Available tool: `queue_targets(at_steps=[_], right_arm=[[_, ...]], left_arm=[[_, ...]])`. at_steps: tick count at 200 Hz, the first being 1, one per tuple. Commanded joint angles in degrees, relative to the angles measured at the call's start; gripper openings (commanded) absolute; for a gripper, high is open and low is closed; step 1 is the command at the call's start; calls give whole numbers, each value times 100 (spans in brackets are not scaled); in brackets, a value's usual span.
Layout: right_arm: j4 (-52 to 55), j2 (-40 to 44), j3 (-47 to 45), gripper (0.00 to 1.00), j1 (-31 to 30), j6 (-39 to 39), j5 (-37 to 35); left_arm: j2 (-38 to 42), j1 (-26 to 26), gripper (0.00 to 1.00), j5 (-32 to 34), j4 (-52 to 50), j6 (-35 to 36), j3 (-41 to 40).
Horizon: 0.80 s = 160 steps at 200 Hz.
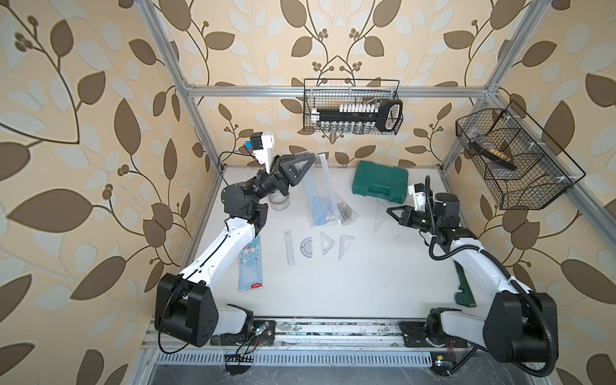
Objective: Open the ruler set and take out the ruler
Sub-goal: Place the ruler at the center of the board.
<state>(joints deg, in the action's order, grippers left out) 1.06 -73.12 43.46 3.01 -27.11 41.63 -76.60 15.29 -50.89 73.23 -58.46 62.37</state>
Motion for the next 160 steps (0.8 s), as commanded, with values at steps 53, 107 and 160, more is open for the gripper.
queue_targets(at_steps=[53, 107, 160], right_arm=[[-329, -1109, -231, 0, 336, -257, 438], [-488, -1973, -205, 0, 431, -148, 243], [-292, -2307, -121, 13, 460, -111, -117]], left_arm=[[170, -69, 0, -90, 197, -31, -50], [145, -70, 0, -87, 261, -105, -73], [103, -70, 0, -85, 329, -170, -85]])
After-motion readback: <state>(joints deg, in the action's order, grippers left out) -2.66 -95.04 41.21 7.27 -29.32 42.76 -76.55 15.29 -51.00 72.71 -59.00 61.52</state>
